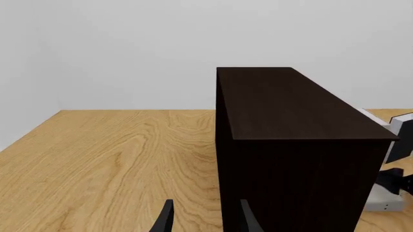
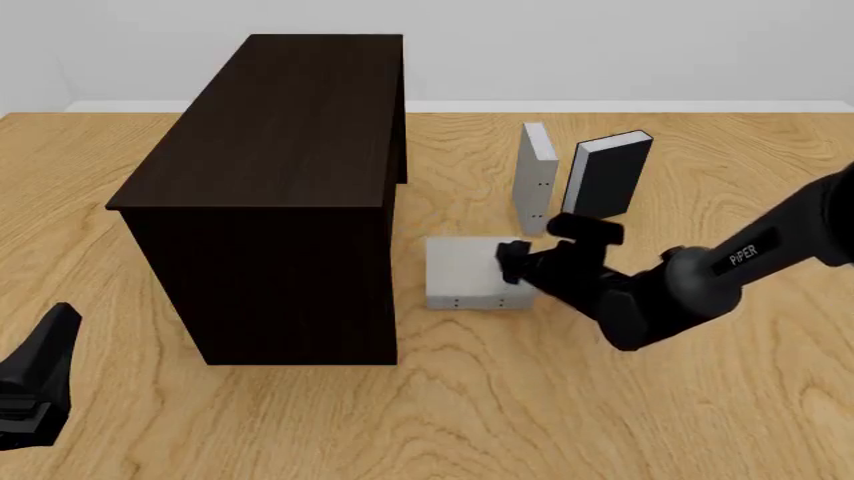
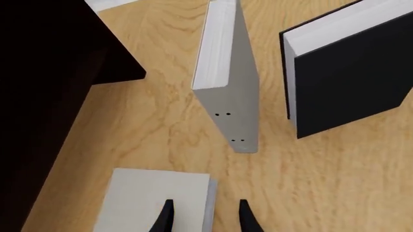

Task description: Pick up the book on the right and place it under the cabinet shelf.

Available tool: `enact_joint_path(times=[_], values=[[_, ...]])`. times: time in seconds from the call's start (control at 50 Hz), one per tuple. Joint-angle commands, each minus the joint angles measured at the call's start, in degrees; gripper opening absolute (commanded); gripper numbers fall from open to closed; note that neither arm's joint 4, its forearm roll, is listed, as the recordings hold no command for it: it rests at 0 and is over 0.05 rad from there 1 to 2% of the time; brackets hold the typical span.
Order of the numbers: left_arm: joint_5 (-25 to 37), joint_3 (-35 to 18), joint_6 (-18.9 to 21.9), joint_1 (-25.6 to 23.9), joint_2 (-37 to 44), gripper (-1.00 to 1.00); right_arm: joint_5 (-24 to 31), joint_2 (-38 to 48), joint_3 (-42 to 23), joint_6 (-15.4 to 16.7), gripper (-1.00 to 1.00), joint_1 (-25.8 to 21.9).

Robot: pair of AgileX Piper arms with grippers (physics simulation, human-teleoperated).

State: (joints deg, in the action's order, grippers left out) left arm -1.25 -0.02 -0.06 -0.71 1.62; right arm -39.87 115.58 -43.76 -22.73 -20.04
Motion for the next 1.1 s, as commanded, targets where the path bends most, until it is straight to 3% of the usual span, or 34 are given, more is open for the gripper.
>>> enact_joint_path(times=[0.02,0.4,0.9,1.1], values=[[0.05,0.0,0.0,-0.03,-0.06,1.0,2.42,-1.01,-0.25,3.44,1.0,2.14],[0.04,0.0,0.0,-0.02,-0.06,1.0,3.51,-1.85,0.88,8.32,1.0,3.25],[0.02,0.01,0.01,1.06,-0.52,1.0,3.46,-2.02,1.04,8.13,1.0,3.1],[-0.27,0.0,-0.02,0.99,0.27,1.0,10.23,-5.94,0.18,12.46,1.0,5.58]])
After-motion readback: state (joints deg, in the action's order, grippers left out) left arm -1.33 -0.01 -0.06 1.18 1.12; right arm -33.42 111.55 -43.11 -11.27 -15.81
